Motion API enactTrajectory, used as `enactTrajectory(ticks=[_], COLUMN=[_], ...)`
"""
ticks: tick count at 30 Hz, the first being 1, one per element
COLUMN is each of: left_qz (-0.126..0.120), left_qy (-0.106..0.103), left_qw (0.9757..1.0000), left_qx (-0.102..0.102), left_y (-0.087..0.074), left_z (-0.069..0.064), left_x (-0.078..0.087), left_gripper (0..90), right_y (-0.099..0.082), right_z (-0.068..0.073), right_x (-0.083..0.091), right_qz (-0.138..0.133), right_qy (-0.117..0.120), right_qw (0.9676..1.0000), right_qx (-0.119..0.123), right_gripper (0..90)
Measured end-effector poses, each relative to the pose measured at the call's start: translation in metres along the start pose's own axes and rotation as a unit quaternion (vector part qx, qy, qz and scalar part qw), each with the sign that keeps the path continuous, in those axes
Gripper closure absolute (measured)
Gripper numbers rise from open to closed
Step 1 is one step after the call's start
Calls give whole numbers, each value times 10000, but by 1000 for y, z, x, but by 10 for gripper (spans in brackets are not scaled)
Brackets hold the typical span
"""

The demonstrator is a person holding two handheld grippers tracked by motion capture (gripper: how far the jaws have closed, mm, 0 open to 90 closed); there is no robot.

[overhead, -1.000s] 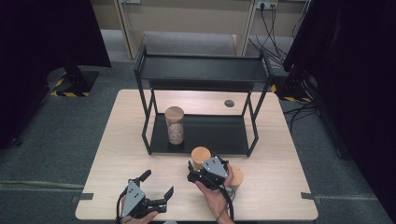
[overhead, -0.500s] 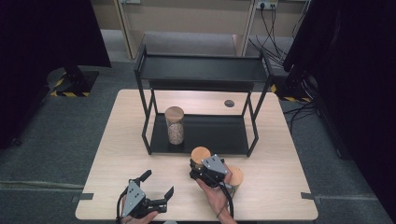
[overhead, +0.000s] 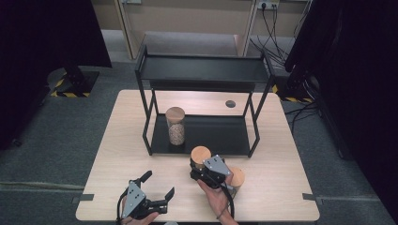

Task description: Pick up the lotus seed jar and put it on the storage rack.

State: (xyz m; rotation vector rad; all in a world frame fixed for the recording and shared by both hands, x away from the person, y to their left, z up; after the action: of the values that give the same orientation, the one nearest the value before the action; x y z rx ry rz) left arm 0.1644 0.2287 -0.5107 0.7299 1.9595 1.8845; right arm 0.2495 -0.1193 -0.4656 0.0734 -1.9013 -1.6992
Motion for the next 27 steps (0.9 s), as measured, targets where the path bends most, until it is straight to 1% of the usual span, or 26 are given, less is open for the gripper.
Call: enactTrajectory(ticks=[1, 4, 7, 12, 15, 20, 24, 25, 27], left_qz=[-12, -18, -17, -18, -17, -14, -27, -29, -25], left_qy=[-2, 5, 5, -4, -1, -8, -2, -2, -4], left_qw=[10000, 10000, 10000, 10000, 10000, 10000, 10000, 10000, 10000], left_qx=[14, 15, 24, 19, 26, 24, 24, 28, 33], left_y=[0, 0, 0, 0, 0, 0, 0, 0, 0], left_z=[0, -1, 0, 0, 0, 0, 0, 1, 1], left_x=[0, 0, 0, 0, 0, 0, 1, 1, 1], left_gripper=[4, 4, 4, 4, 4, 5, 5, 5, 5], right_y=[5, 9, 16, 24, 33, 41, 48, 50, 52], right_z=[-1, -2, -2, -3, -3, -3, -2, -2, -2], right_x=[1, 1, 1, -2, -8, -15, -24, -28, -31], right_qz=[-18, -16, 15, 31, 16, 28, 33, 38, 43], right_qy=[51, 114, 192, 217, 120, 52, -38, -97, -122], right_qw=[10000, 9999, 9998, 9997, 9999, 10000, 9999, 9998, 9998], right_qx=[-63, -91, -65, -101, -77, -80, -114, -154, -165], right_gripper=[254, 254, 254, 254, 254, 254, 254, 254, 255])
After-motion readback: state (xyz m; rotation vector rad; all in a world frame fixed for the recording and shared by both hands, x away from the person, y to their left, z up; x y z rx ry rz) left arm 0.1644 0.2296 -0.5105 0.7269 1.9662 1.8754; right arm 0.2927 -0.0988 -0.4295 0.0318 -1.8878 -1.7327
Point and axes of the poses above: each handheld gripper's, and its own axes: x roughly backward along the jaws, y roughly out of its top, z roughly to its left, the point moved 3 cm from there along -x, roughly forward along the jaws, and after that the axes turned 2 degrees about z, right-handed, at the moved point
